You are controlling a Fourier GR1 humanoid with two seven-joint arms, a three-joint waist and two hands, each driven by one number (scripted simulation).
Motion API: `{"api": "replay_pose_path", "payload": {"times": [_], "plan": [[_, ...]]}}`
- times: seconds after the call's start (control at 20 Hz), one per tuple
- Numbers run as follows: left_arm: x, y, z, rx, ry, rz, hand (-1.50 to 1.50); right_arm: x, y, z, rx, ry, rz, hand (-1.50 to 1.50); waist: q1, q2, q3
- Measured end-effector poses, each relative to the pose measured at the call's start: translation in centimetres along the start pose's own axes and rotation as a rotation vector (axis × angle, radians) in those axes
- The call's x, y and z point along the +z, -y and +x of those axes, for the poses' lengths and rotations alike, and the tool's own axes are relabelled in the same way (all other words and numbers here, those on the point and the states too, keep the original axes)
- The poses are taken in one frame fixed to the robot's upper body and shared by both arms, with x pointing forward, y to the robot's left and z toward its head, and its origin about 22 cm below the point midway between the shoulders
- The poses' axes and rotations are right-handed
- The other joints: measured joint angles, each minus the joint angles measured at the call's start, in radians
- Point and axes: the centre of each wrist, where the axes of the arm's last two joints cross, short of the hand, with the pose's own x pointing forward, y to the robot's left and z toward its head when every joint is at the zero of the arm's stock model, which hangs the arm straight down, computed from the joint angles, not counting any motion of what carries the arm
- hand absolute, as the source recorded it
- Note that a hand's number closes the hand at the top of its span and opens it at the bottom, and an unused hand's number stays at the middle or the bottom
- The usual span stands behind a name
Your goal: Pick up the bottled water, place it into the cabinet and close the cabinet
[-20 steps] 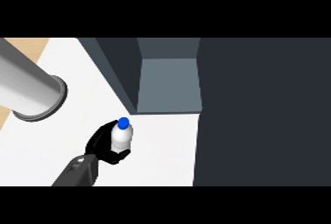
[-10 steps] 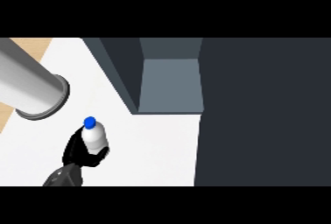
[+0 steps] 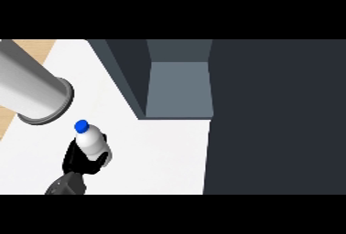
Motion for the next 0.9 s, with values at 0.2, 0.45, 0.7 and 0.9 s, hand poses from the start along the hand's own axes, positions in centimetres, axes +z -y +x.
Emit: {"api": "replay_pose_path", "payload": {"times": [0.2, 0.45, 0.7, 0.9], "plan": [[-0.5, 1.7, 0.2, 0.017, 0.005, -0.037, 1.50, -0.3, -1.0, 0.2, -0.002, 0.001, -0.002, -1.50, 0.002, -0.001, 0.000], [-1.4, 4.5, 1.7, -0.004, 0.003, -0.085, 1.50, 0.0, -1.0, 0.1, -0.011, -0.003, 0.001, -1.50, 0.005, -0.003, 0.001], [-2.0, 8.2, 3.0, -0.028, 0.026, -0.132, 1.50, -0.2, -1.3, -0.3, -0.022, -0.001, -0.001, -1.50, 0.003, -0.002, 0.000], [-3.0, 11.9, 4.1, -0.059, 0.044, -0.158, 1.50, -0.4, -1.1, -0.6, -0.026, -0.005, 0.006, -1.50, 0.000, -0.001, 0.000]]}}
